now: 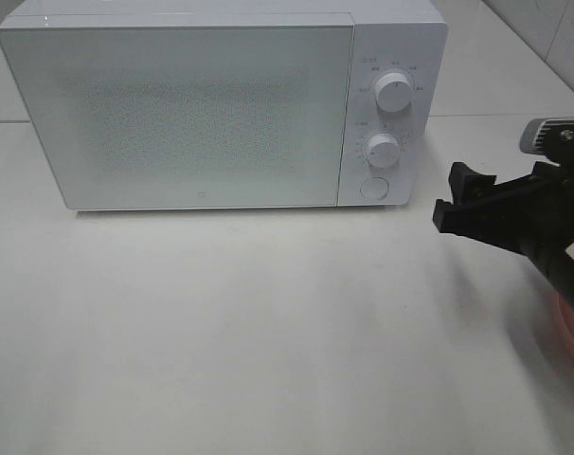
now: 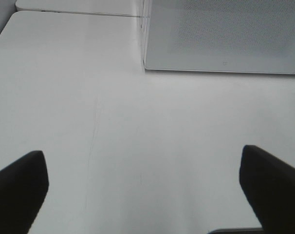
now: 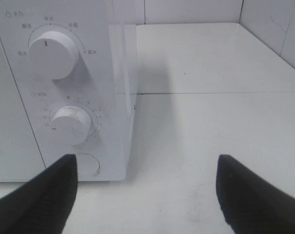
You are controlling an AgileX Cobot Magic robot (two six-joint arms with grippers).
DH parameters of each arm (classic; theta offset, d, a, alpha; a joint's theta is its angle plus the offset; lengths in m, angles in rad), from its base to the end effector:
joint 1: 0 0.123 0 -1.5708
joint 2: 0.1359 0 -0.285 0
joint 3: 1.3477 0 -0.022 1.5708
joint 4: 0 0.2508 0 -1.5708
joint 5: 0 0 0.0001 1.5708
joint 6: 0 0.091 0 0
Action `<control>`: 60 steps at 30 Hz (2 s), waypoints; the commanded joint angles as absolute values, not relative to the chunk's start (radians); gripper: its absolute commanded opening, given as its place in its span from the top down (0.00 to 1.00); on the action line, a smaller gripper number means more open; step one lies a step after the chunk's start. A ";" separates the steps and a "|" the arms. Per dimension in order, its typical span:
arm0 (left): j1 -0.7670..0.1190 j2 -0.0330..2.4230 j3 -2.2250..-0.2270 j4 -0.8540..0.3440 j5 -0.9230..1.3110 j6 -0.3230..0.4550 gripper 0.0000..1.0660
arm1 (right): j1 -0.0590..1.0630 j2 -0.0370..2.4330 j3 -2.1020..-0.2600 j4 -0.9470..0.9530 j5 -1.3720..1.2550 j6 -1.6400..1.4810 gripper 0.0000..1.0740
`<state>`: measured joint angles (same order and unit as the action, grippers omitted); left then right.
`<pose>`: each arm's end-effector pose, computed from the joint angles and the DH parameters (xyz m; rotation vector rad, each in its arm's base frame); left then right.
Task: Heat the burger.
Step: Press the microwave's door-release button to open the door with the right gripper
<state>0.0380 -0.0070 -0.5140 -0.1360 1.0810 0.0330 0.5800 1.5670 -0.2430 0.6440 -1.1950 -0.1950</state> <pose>-0.0084 -0.0112 0.2801 0.0045 2.0381 -0.1181 0.2081 0.0756 0.1663 0.0170 1.6738 -0.0091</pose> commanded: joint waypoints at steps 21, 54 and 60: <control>0.040 -0.022 -0.514 -0.135 1.067 0.035 0.06 | 0.856 1.738 -0.454 0.921 -1.256 -0.317 0.30; 0.040 -0.022 -0.514 -0.135 1.067 0.035 0.06 | 0.855 1.738 -0.454 0.918 -1.180 1.057 0.85; 0.040 -0.022 -0.514 -0.135 1.067 0.035 0.06 | 0.855 1.738 -0.454 0.918 -1.180 1.207 1.00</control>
